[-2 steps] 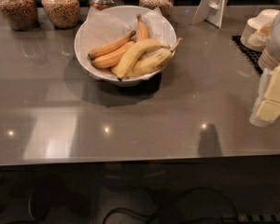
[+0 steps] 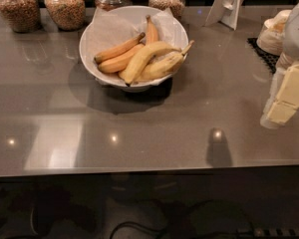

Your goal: Pick banana from white bowl

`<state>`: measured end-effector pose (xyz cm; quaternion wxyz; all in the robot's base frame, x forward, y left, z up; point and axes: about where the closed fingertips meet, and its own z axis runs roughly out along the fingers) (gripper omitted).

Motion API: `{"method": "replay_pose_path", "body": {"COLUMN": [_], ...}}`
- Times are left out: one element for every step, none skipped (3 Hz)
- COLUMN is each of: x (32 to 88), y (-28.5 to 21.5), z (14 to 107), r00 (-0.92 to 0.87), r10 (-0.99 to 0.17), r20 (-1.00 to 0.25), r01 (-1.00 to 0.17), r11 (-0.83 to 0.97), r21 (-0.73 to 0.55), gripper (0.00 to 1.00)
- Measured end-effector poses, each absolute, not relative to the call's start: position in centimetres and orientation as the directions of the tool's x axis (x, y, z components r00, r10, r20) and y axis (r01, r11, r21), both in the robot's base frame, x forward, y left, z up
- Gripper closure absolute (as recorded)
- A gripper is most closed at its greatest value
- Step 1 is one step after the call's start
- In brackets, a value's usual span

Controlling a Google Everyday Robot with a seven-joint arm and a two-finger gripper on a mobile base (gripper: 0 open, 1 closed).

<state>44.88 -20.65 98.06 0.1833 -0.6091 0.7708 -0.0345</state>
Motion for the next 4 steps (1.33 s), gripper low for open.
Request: {"method": "replay_pose_path", "body": {"x": [47.0, 49.8, 52.7, 55.4], "y": [-18.5, -15.2, -11.3, -7.5], "z": [98.8, 100.0, 101.5, 102.3], "r00": [-0.135, -0.056, 0.039, 0.132], "r10": [-0.938, -0.915, -0.888, -0.863], "r20": [-0.318, -0.400, -0.459, -0.488], "r01": [-0.919, -0.912, -0.908, -0.902], "r11": [0.238, 0.210, 0.160, 0.100], "r21": [-0.315, -0.353, -0.386, -0.420], "gripper": [0.00, 0.00, 0.00, 0.00]}}
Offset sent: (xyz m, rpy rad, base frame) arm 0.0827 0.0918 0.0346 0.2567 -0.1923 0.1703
